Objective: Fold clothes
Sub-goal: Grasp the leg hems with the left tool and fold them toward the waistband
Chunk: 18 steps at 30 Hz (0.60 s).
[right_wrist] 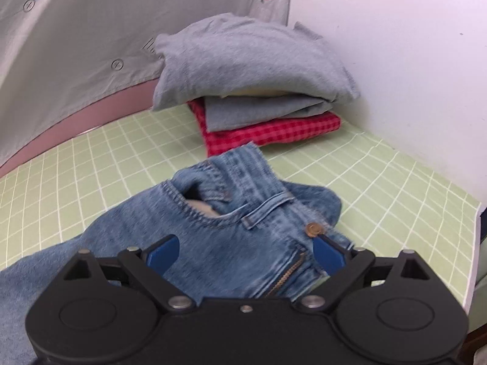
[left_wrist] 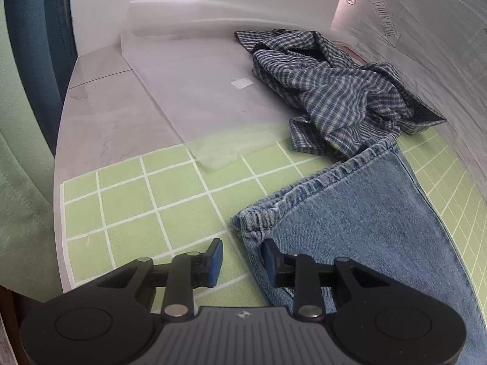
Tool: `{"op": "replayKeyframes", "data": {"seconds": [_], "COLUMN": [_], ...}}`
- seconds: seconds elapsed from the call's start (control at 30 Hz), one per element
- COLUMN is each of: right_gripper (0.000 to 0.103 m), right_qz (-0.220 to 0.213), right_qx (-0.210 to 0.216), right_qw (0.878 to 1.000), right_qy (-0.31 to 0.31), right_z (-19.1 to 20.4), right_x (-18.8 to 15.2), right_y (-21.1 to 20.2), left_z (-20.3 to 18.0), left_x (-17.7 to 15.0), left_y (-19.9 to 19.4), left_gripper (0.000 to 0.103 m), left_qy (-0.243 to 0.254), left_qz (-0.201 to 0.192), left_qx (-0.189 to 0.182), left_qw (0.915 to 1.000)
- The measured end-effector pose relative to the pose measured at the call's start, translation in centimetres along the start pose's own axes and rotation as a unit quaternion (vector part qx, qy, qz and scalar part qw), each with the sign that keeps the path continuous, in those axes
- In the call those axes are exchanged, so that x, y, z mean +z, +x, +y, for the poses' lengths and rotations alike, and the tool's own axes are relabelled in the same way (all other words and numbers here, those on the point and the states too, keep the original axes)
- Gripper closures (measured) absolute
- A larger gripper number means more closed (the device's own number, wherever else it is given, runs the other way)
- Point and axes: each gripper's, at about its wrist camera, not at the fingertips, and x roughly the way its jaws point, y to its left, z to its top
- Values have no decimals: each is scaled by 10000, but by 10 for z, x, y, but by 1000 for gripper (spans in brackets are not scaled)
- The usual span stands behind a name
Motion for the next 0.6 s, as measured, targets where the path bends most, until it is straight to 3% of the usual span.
{"op": "replayKeyframes", "data": {"seconds": [0.13,0.3,0.47,0.6], "right_gripper": [5,5,5,5], "right_qz": [121,204,370,495], "right_qx": [-124,-178,-175,-147], "right_qw": [9992,9988,9991,9986], "right_qy": [-358,-404,-74,80], "right_z": [18,17,5,2], "right_x": [-13,-17,-23,-30], "right_y": [3,4,7,9], "left_z": [-13,-16,-49,-95], "left_x": [-1,0,-2,-19], "left_y": [0,-9,-42,-74], "left_gripper": [98,99,99,99], "left_qy": [336,223,677,1363], "left_qz": [-44,-118,-402,-470], "left_qx": [90,-57,-693,-1343], "left_qw": [9994,9997,9945,9804]}}
